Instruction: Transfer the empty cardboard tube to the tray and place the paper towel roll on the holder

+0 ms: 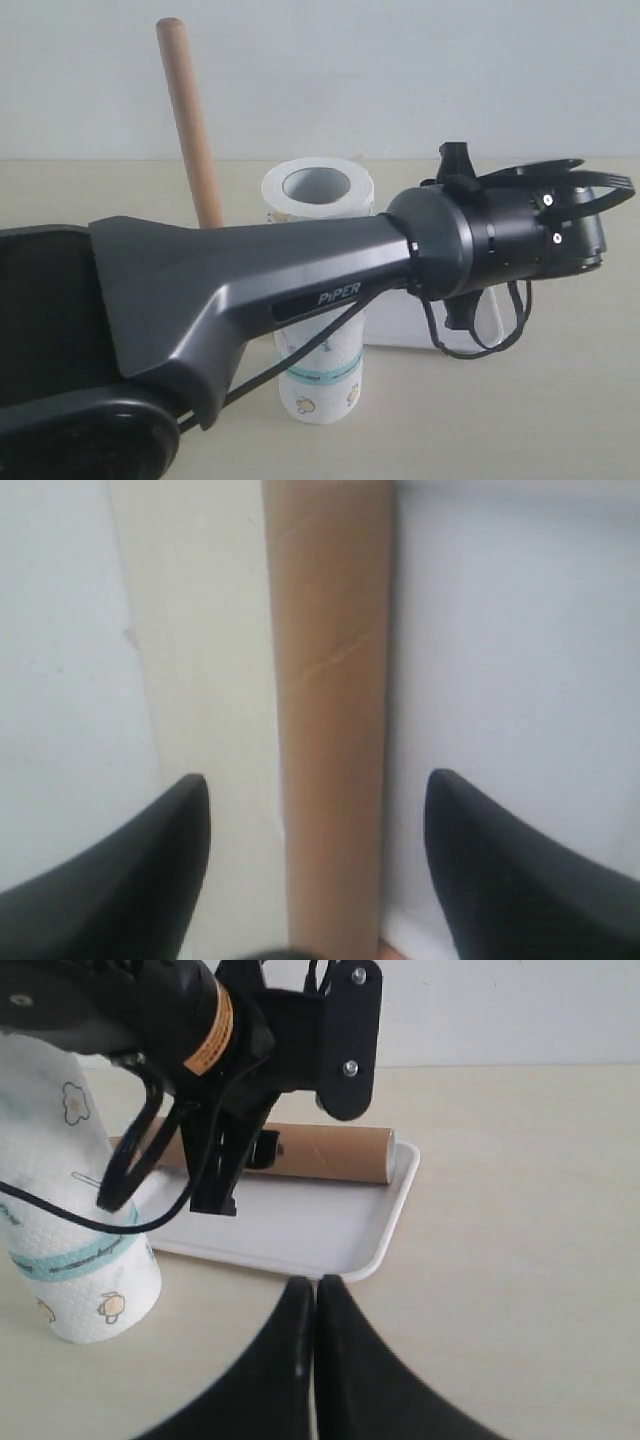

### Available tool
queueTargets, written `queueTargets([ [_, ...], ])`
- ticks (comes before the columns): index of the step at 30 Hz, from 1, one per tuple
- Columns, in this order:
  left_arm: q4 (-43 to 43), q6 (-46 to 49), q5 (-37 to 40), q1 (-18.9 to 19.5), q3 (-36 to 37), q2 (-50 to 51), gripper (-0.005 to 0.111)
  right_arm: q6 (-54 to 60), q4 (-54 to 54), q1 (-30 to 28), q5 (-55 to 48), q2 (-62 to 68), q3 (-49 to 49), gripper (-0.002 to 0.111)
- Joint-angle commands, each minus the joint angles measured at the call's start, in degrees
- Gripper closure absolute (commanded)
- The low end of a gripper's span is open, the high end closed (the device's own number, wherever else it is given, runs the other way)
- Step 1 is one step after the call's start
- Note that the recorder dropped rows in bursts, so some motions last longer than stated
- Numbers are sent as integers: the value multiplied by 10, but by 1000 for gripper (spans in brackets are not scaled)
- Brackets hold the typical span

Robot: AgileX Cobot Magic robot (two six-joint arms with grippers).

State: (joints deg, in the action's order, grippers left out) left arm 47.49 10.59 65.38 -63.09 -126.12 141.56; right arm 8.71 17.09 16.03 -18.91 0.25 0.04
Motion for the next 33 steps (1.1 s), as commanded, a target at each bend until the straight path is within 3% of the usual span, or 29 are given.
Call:
queueTargets([
  [1, 15, -6, 0, -20, -7, -39, 47, 2, 0, -1, 5, -2, 0, 108],
  [12, -4, -31, 13, -29, -32, -134, 47, 2, 0, -1, 5, -2, 0, 108],
  [20, -26, -41, 46, -28, -32, -244, 56, 2, 0, -1, 5, -2, 0, 108],
  [23, -56, -41, 46, -28, -32, -289, 66, 2, 0, -1, 5, -2, 0, 108],
  [28, -118, -48, 46, -28, -32, -364, 101, 2, 0, -1, 5, -2, 0, 108],
  [33, -148, -98, 46, -28, -31, -430, 103, 2, 0, -1, 5, -2, 0, 108],
])
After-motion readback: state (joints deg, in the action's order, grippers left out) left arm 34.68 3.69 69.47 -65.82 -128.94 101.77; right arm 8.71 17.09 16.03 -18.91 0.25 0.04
